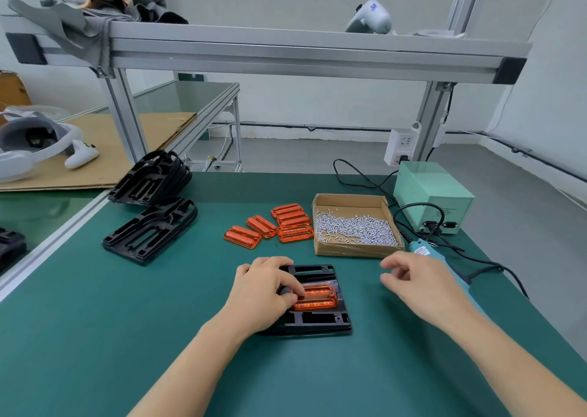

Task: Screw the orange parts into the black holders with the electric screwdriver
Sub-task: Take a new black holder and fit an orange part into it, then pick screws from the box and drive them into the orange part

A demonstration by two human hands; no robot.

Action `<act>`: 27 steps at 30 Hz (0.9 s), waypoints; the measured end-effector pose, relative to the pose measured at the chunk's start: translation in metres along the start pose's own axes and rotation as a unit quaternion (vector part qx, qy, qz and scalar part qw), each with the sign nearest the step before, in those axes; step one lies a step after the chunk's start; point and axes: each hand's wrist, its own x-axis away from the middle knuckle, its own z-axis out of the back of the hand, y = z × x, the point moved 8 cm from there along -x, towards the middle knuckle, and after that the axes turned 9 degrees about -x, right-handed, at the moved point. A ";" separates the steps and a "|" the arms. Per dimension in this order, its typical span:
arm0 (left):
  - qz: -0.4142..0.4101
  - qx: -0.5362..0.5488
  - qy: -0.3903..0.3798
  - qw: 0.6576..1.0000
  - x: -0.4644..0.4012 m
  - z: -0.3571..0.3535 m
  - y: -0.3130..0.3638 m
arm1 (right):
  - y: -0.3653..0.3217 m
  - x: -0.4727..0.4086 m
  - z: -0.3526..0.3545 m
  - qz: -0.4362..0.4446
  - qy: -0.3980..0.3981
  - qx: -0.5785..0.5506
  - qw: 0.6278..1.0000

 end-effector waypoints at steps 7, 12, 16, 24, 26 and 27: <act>-0.003 0.045 0.056 0.997 -0.016 0.014 0.010 | 0.059 0.020 0.052 -0.141 0.019 0.250 0.958; 0.002 0.051 0.069 0.996 -0.052 0.019 0.031 | 0.074 0.022 0.047 -0.165 -0.032 0.227 0.959; 0.012 0.023 0.062 0.998 -0.083 0.015 0.046 | 0.068 0.015 0.040 -0.160 -0.035 0.196 0.967; 0.050 -0.064 0.000 0.997 -0.134 -0.004 0.052 | 0.073 0.014 0.036 -0.173 -0.046 0.176 0.968; 0.055 -0.101 -0.026 0.993 -0.144 -0.007 0.052 | 0.075 0.013 0.035 -0.176 -0.055 0.155 0.971; 0.054 -0.115 -0.041 0.991 -0.148 -0.008 0.054 | 0.076 0.013 0.035 -0.179 -0.064 0.144 0.971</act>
